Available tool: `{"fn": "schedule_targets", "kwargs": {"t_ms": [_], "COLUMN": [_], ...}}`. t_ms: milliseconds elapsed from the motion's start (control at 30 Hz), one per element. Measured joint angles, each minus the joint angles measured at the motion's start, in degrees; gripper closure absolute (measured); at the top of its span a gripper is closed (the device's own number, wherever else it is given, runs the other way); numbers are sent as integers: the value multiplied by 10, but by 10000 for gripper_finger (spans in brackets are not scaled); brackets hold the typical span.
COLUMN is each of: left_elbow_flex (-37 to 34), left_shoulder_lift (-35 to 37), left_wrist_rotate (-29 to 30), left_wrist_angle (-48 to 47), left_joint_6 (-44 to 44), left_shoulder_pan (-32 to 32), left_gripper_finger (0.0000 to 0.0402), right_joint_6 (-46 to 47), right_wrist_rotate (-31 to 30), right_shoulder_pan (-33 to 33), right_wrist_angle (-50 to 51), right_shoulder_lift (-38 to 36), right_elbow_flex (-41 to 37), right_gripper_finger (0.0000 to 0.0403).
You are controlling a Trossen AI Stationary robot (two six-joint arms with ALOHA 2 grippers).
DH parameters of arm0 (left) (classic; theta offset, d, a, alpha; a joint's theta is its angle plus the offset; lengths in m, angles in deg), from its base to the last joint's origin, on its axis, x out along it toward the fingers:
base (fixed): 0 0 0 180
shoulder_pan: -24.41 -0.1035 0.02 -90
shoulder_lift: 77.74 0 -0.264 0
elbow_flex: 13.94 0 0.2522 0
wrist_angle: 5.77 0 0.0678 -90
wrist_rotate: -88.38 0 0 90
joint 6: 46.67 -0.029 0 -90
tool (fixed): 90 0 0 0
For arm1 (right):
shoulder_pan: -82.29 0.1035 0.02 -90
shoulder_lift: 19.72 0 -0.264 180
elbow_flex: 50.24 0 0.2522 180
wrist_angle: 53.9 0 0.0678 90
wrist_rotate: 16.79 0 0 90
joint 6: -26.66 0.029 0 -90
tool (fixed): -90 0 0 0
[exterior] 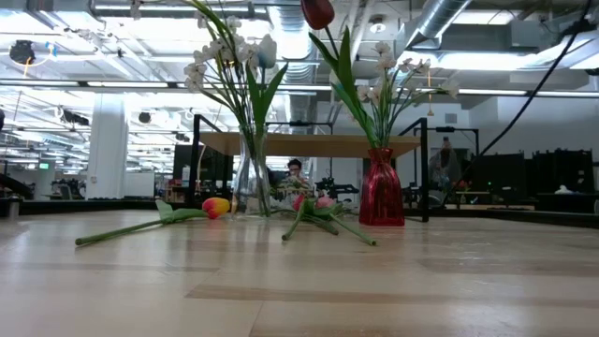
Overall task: Pick and place flowers into a vace then onto a shelf
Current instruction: Put the yellow flower into the transparent vase
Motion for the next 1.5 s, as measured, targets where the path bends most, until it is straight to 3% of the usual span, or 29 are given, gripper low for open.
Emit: {"fn": "schedule_targets", "kwargs": {"t_ms": [167,433,767,1000,1133,1300,1433,1500], "left_elbow_flex": [0,0,-1,-1,-2,0,0,0], "left_shoulder_lift": [9,9,26,33,29,11,-57,-105], "left_wrist_rotate": [-3,-26,122,123,95,79,26,-1], "left_wrist_angle": [-118,-194,-280,-261,-121,173,350,394], "left_joint_6": [56,184,425,547,563,522,465,439], "left_shoulder_pan": [0,0,0,0,0,8,65,116], "left_gripper_finger": [210,210,210,210,210,210,210,210], "right_joint_6": [0,-4,-5,-6,-9,-20,-17,-16], "right_wrist_rotate": [-9,-127,-225,-266,-267,-266,-264,-264], "right_shoulder_pan": [23,51,58,57,57,56,53,53], "right_wrist_angle": [19,37,52,89,126,178,215,222], "right_shoulder_lift": [-40,-88,-106,-125,-140,-165,-184,-192], "right_elbow_flex": [6,6,5,5,5,5,5,5], "right_gripper_finger": [269,264,252,251,256,263,268,268]}}
